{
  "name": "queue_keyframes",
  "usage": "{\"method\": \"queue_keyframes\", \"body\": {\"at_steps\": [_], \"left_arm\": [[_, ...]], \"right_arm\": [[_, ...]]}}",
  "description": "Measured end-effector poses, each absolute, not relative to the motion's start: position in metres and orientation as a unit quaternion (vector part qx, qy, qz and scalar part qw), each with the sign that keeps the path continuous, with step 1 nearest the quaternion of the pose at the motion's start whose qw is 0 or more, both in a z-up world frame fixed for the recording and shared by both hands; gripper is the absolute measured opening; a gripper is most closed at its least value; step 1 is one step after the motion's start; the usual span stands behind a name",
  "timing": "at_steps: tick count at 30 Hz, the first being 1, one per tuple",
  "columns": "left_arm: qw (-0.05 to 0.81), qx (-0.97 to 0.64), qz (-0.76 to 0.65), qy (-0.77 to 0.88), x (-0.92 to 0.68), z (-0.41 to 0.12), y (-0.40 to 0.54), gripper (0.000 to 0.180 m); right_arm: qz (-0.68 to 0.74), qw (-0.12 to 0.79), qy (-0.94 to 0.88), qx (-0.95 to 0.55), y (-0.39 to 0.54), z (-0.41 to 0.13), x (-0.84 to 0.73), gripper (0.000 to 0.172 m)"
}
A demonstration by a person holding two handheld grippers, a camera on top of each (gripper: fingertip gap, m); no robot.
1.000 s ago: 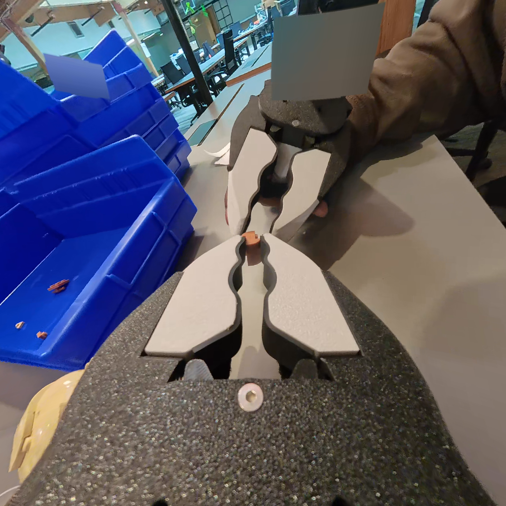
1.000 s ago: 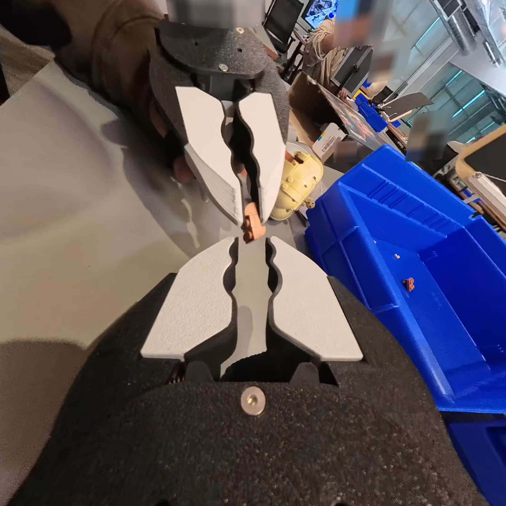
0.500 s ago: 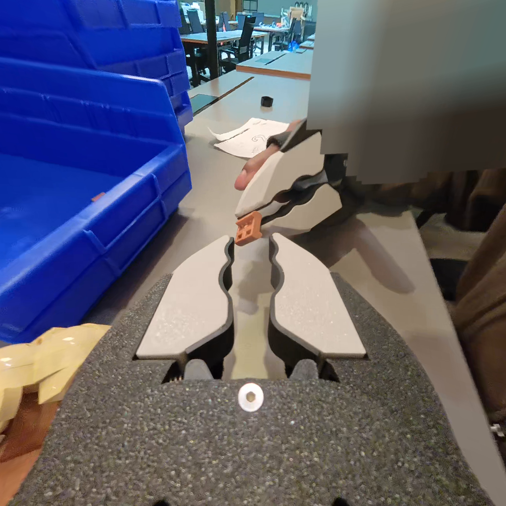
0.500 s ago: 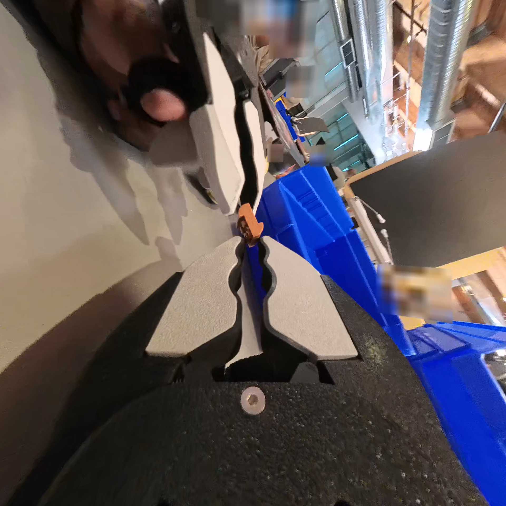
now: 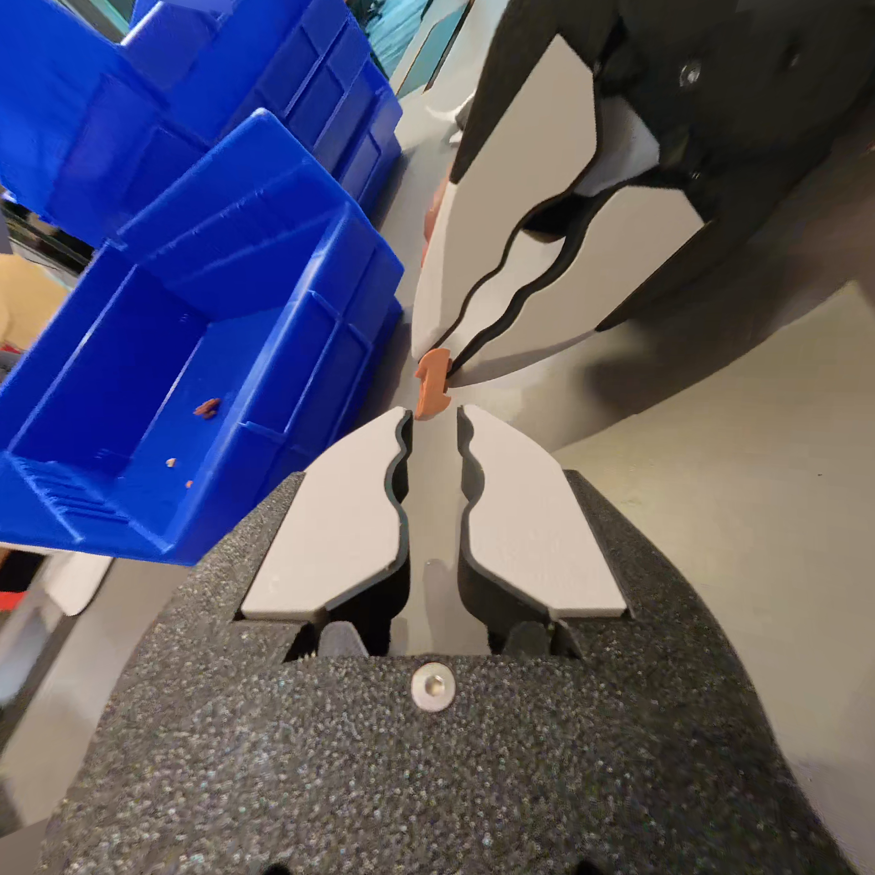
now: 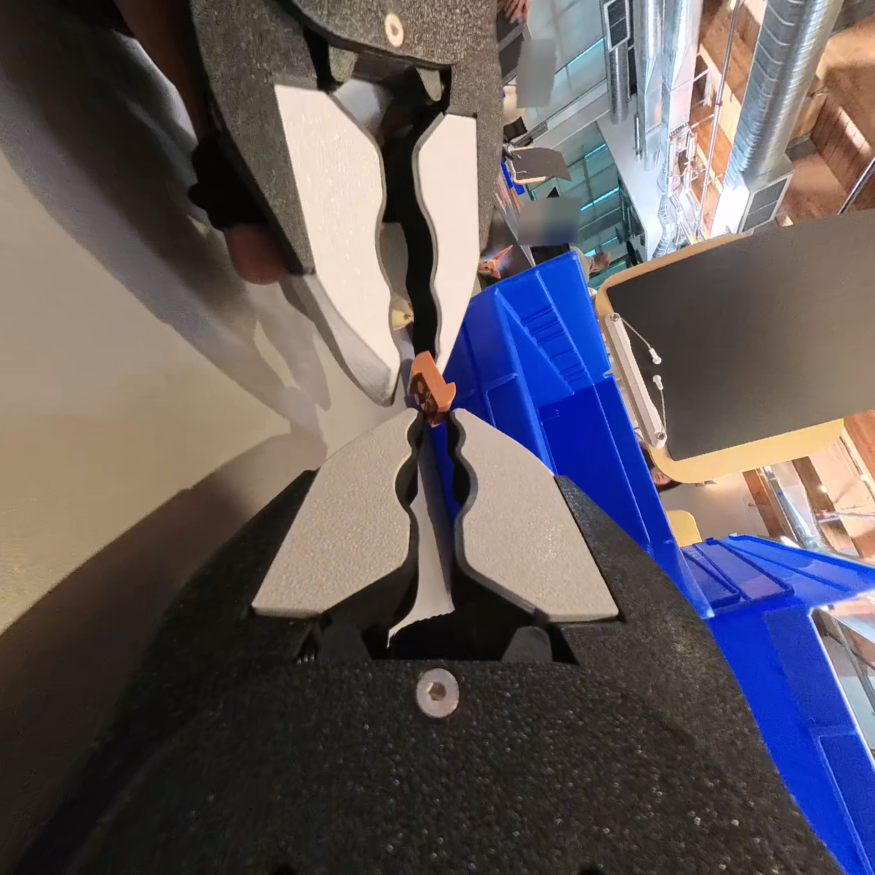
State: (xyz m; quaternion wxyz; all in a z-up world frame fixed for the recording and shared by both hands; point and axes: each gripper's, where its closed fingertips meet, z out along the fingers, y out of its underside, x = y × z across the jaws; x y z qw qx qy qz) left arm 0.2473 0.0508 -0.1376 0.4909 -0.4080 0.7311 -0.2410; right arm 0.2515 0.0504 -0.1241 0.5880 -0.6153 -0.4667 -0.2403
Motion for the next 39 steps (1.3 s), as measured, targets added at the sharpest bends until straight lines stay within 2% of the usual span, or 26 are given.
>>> {"method": "queue_keyframes", "body": {"at_steps": [16, 22, 26, 28, 39], "left_arm": [[0.535, -0.369, -0.113, 0.752, 0.248, -0.142, 0.059, 0.010], [0.533, -0.338, -0.063, 0.773, 0.247, -0.149, 0.062, 0.010], [0.532, -0.317, -0.044, 0.784, 0.247, -0.152, 0.059, 0.010], [0.533, -0.312, -0.038, 0.786, 0.247, -0.153, 0.059, 0.010], [0.537, -0.315, -0.033, 0.782, 0.247, -0.152, 0.063, 0.011]], "right_arm": [[-0.255, 0.575, -0.471, -0.619, 0.053, -0.129, 0.247, 0.008], [-0.263, 0.569, -0.474, -0.619, 0.054, -0.131, 0.247, 0.022], [-0.268, 0.553, -0.492, -0.617, 0.053, -0.139, 0.243, 0.020], [-0.271, 0.546, -0.500, -0.615, 0.052, -0.142, 0.241, 0.012], [-0.280, 0.548, -0.498, -0.611, 0.053, -0.140, 0.243, 0.010]]}}
